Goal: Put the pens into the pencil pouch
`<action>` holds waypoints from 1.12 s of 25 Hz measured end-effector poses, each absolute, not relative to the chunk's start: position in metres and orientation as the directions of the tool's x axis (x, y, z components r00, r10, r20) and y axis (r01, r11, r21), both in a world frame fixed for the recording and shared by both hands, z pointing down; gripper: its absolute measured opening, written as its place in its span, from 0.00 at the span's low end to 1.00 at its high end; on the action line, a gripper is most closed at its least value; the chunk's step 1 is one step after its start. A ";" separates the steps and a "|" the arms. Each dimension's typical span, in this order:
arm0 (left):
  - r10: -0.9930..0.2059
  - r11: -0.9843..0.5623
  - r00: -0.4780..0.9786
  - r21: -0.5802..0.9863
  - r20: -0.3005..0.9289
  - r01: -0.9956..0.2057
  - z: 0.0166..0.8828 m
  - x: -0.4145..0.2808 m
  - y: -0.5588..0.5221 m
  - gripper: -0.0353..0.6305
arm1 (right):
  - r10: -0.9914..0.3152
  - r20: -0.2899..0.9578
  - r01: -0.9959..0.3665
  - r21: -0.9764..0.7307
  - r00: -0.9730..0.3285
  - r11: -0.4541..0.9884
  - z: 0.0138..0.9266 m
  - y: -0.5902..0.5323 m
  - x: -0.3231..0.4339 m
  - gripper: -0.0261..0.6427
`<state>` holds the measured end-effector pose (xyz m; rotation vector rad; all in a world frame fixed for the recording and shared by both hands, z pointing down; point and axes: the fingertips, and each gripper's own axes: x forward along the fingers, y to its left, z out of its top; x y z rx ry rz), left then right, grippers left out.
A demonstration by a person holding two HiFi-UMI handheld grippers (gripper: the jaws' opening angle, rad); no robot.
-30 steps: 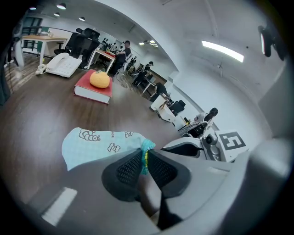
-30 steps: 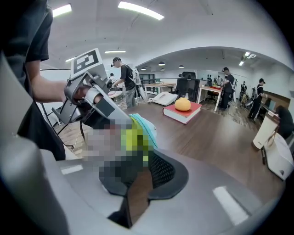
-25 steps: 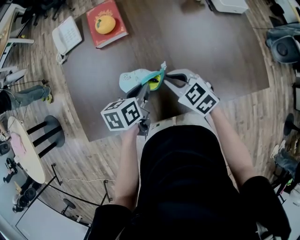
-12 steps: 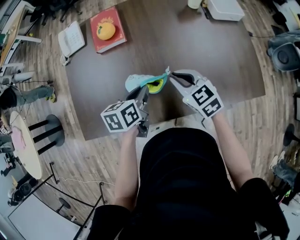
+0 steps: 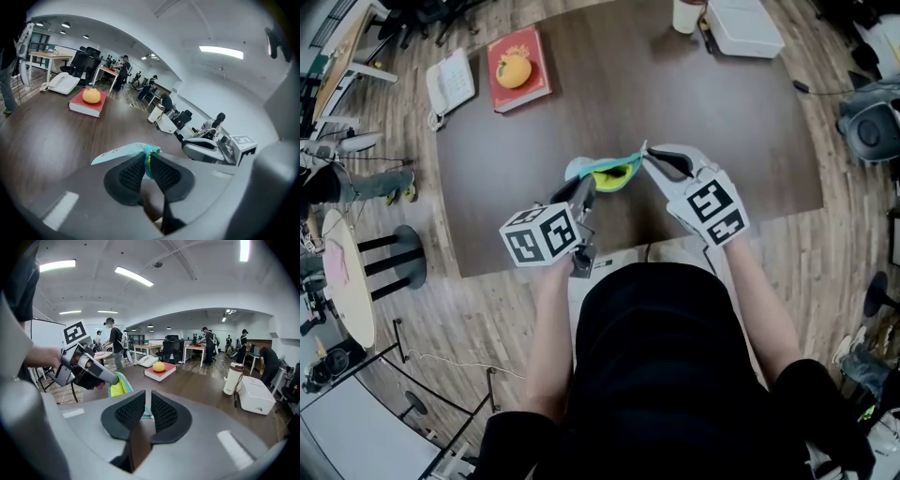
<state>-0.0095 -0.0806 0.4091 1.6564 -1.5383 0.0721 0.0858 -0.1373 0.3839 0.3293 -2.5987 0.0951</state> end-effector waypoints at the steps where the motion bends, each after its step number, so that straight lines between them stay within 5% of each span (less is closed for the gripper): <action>1: -0.795 0.116 0.241 0.530 0.557 -0.840 0.407 -0.005 -0.081 0.10 | -0.219 0.496 -0.253 -0.001 -0.840 0.967 0.381 -0.138 0.090 0.11; 28: -0.873 0.076 0.195 0.520 0.446 -0.851 0.358 0.021 -0.107 0.10 | -0.320 0.352 -0.347 -0.013 -0.879 0.938 0.325 -0.156 0.135 0.05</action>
